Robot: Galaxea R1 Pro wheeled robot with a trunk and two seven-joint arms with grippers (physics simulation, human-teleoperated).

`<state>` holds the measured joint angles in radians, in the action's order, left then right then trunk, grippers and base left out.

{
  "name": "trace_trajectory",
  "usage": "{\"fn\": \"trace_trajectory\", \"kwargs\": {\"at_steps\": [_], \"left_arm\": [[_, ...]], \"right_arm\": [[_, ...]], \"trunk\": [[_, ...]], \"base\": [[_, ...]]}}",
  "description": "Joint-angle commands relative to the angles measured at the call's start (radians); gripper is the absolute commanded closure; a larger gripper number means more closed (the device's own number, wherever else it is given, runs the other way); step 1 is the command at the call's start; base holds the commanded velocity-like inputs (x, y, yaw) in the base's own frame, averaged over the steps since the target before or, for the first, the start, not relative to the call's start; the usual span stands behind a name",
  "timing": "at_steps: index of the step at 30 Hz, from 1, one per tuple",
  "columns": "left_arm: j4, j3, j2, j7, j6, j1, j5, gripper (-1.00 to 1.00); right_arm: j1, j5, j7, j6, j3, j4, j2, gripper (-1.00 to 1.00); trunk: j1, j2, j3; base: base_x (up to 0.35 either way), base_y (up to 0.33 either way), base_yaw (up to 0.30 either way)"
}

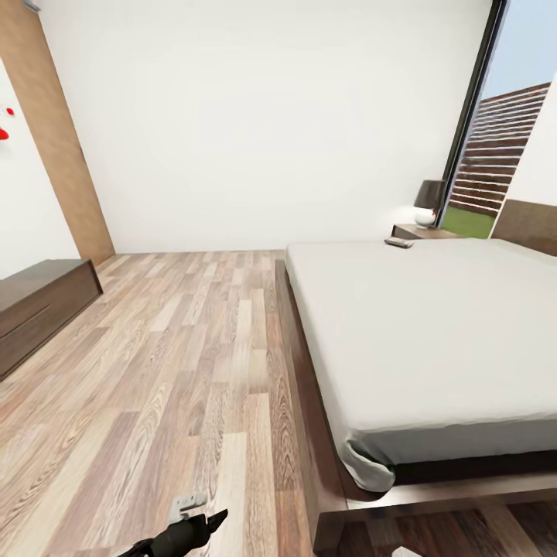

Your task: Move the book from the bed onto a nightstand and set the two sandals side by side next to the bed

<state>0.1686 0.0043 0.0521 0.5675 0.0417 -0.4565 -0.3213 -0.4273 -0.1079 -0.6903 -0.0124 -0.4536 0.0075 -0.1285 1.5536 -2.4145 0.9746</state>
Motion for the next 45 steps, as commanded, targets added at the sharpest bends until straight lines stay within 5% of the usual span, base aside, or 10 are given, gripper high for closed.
{"fn": "trace_trajectory", "kwargs": {"at_steps": [1,45], "left_arm": [[-0.001,0.0,0.0,0.003,0.004,-0.001,0.001,-1.0],[-0.001,0.0,0.0,0.003,0.004,-0.001,0.001,-1.0]], "right_arm": [[-0.001,-0.01,-0.003,-0.001,-0.009,0.001,0.0,-1.0],[-0.001,-0.011,-0.002,-0.001,-0.009,0.0,0.0,-1.0]], "trunk": [[-0.004,0.007,-0.002],[-0.173,0.315,-0.14]], "base": [[0.0,0.0,0.0],[0.0,0.0,0.0]]}}
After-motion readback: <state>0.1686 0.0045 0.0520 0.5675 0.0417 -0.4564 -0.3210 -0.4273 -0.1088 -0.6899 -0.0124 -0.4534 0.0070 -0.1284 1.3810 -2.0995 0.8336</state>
